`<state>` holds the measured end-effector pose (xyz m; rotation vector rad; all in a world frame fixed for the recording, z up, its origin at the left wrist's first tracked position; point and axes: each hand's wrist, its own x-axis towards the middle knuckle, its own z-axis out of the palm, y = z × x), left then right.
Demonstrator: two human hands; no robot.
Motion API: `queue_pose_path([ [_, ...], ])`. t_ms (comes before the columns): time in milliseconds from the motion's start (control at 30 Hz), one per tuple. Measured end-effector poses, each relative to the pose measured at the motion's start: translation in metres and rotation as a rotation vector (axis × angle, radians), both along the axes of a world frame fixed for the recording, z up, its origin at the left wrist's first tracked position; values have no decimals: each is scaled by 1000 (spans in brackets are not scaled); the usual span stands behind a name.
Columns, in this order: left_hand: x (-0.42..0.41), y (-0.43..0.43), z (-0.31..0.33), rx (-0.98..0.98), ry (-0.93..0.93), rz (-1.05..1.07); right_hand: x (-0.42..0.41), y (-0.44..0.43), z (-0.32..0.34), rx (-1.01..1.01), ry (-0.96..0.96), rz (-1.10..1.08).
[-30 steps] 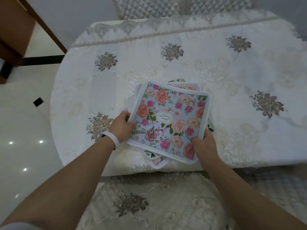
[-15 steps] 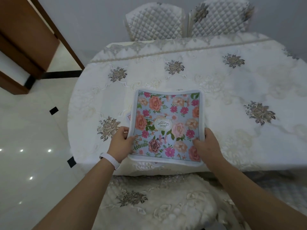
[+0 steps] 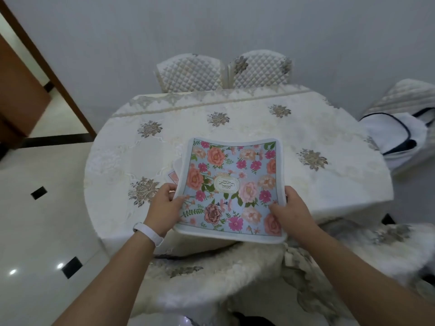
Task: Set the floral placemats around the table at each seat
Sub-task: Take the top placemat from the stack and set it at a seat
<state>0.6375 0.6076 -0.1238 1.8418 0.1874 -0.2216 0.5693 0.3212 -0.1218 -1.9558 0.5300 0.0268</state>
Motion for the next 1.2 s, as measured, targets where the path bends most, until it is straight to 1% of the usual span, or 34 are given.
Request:
queue_pose_path([
  [133, -20, -9, 14, -53, -50, -34, -37, -3, 16, 28, -59, -82],
  [267, -45, -31, 17, -94, -51, -81, -80, -18, 26, 47, -87, -163],
  [633, -95, -149, 33, -148, -29, -346, -188, -108, 40, 73, -148, -418],
  [867, -135, -277, 23, -157, 37, -447, -259, -213, 27, 97, -121, -562],
  [1067, -193, -421, 27, -134, 16, -563, -336, -335, 24, 100, -143, -687],
  [1200, -231, -510, 29, -138, 11, -628, -384, -414, 18, 92, -111, -747],
])
